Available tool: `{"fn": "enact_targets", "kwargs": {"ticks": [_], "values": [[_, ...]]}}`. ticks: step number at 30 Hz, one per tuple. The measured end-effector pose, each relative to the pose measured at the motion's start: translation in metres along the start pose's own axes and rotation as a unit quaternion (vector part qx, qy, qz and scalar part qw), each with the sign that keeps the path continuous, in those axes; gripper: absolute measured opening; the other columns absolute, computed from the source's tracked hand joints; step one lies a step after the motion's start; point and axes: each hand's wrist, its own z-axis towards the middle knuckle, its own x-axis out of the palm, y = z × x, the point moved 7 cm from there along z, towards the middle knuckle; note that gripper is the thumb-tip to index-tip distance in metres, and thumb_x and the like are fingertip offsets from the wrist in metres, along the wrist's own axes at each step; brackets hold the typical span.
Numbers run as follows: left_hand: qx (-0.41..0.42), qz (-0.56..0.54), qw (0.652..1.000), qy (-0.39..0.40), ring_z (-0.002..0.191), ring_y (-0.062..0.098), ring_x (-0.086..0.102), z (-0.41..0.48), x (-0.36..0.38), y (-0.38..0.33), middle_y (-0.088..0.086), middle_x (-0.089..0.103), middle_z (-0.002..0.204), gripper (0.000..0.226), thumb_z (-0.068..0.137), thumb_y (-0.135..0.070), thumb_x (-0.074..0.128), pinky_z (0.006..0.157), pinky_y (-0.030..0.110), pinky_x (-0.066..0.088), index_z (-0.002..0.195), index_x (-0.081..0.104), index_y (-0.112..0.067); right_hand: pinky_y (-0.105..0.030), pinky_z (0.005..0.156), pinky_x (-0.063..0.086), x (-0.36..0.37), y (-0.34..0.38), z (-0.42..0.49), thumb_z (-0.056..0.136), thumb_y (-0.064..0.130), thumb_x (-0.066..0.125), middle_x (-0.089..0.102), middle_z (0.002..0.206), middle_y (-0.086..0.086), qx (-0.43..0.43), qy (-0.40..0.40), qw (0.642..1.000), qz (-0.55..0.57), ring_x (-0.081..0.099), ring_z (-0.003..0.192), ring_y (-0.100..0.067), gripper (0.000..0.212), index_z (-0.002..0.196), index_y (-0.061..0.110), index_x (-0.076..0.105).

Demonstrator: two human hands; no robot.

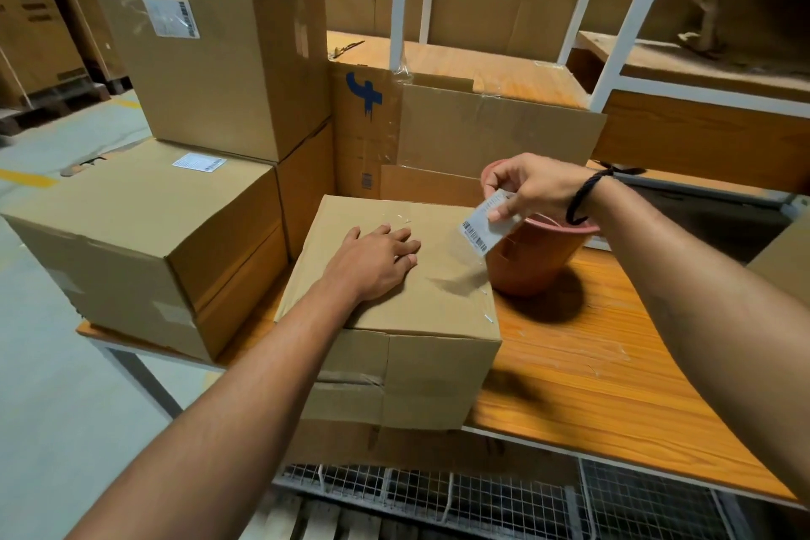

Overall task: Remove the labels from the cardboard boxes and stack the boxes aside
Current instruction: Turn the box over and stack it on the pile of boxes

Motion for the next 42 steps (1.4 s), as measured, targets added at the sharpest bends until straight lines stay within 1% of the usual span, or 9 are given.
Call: {"fn": "enact_targets", "kwargs": {"ticks": [6, 12, 15, 18, 23, 33, 39, 40, 42], "values": [[-0.012, -0.049, 0.998, -0.022, 0.145, 0.020, 0.029, 0.002, -0.002, 0.003, -0.010, 0.036, 0.154, 0.041, 0.102, -0.044, 0.039, 0.118, 0.051, 0.018, 0.140, 0.050, -0.033, -0.022, 0.058, 0.057, -0.008, -0.015, -0.029, 0.079, -0.007, 0.070, 0.069, 0.090, -0.008, 0.037, -0.103, 0.982, 0.155, 0.073, 0.083, -0.016, 0.018, 0.090, 0.003, 0.059], [-0.018, -0.306, 0.916, -0.258, 0.090, 0.012, 0.065, -0.016, -0.047, -0.020, -0.001, 0.074, 0.099, 0.022, 0.092, -0.031, 0.066, 0.083, 0.029, 0.053, 0.103, 0.076, -0.016, -0.025, 0.058, 0.055, 0.009, -0.054, -0.048, 0.075, -0.004, 0.076, 0.070, 0.087, -0.010, 0.081, -0.249, 0.918, 0.299, 0.071, 0.077, -0.016, 0.021, 0.078, 0.010, 0.061], [-0.068, -0.504, 0.838, -0.200, 0.070, 0.019, 0.068, -0.002, -0.037, -0.040, 0.003, 0.073, 0.078, 0.019, 0.084, -0.029, 0.075, 0.068, 0.030, 0.057, 0.091, 0.076, -0.011, -0.029, 0.061, 0.056, 0.026, -0.067, -0.054, 0.075, -0.005, 0.075, 0.069, 0.089, -0.013, 0.086, -0.306, 0.870, 0.377, 0.069, 0.080, -0.022, 0.022, 0.076, 0.010, 0.060], [-0.122, -0.669, 0.728, -0.088, 0.072, 0.024, 0.066, 0.012, -0.021, -0.063, 0.016, 0.072, 0.084, 0.011, 0.084, -0.012, 0.074, 0.072, 0.034, 0.059, 0.090, 0.073, -0.003, -0.030, 0.059, 0.056, 0.043, -0.073, -0.056, 0.078, -0.008, 0.072, 0.069, 0.091, -0.017, 0.073, -0.328, 0.827, 0.451, 0.071, 0.079, -0.025, 0.023, 0.078, 0.009, 0.056], [-0.143, -0.698, 0.700, -0.058, 0.064, 0.022, 0.070, 0.035, -0.013, -0.078, 0.019, 0.071, 0.079, 0.004, 0.085, 0.006, 0.066, 0.067, 0.031, 0.061, 0.089, 0.066, 0.008, -0.037, 0.068, 0.057, 0.044, -0.085, -0.055, 0.078, -0.006, 0.072, 0.070, 0.102, -0.016, 0.070, -0.296, 0.841, 0.447, 0.069, 0.092, -0.031, 0.025, 0.077, 0.012, 0.054], [-0.114, -0.651, 0.739, -0.129, 0.081, 0.033, 0.072, 0.104, -0.030, -0.096, 0.023, 0.069, 0.093, 0.021, 0.078, 0.009, 0.073, 0.071, 0.043, 0.061, 0.093, 0.059, 0.002, -0.024, 0.050, 0.049, -0.030, -0.119, -0.037, 0.089, 0.007, 0.066, 0.073, 0.083, -0.012, 0.072, -0.160, 0.926, 0.336, 0.066, 0.064, -0.017, 0.009, 0.097, 0.004, 0.070], [-0.115, -0.627, 0.759, -0.136, 0.083, 0.031, 0.073, 0.141, -0.023, -0.112, 0.022, 0.071, 0.094, 0.024, 0.085, 0.001, 0.070, 0.074, 0.045, 0.061, 0.104, 0.059, 0.010, -0.035, 0.076, 0.059, -0.067, -0.148, -0.010, 0.081, -0.005, 0.070, 0.075, 0.090, -0.010, 0.070, -0.203, 0.930, 0.298, 0.073, 0.087, -0.023, 0.010, 0.088, 0.002, 0.071], [-0.101, -0.589, 0.792, -0.126, 0.086, 0.032, 0.073, 0.148, -0.020, -0.111, 0.021, 0.072, 0.096, 0.023, 0.087, -0.006, 0.070, 0.077, 0.046, 0.060, 0.104, 0.063, 0.008, -0.036, 0.076, 0.059, -0.071, -0.157, -0.007, 0.082, -0.006, 0.069, 0.075, 0.088, -0.010, 0.078, -0.218, 0.920, 0.315, 0.073, 0.087, -0.023, 0.008, 0.085, 0.001, 0.070], [-0.062, -0.358, 0.928, -0.088, 0.092, 0.023, 0.071, 0.163, -0.016, -0.103, 0.007, 0.074, 0.100, 0.028, 0.087, -0.033, 0.071, 0.084, 0.042, 0.058, 0.104, 0.073, -0.011, -0.031, 0.065, 0.059, -0.079, -0.171, -0.001, 0.083, -0.007, 0.067, 0.075, 0.085, -0.011, 0.091, -0.235, 0.904, 0.346, 0.072, 0.081, -0.023, 0.006, 0.086, -0.002, 0.069]]}}
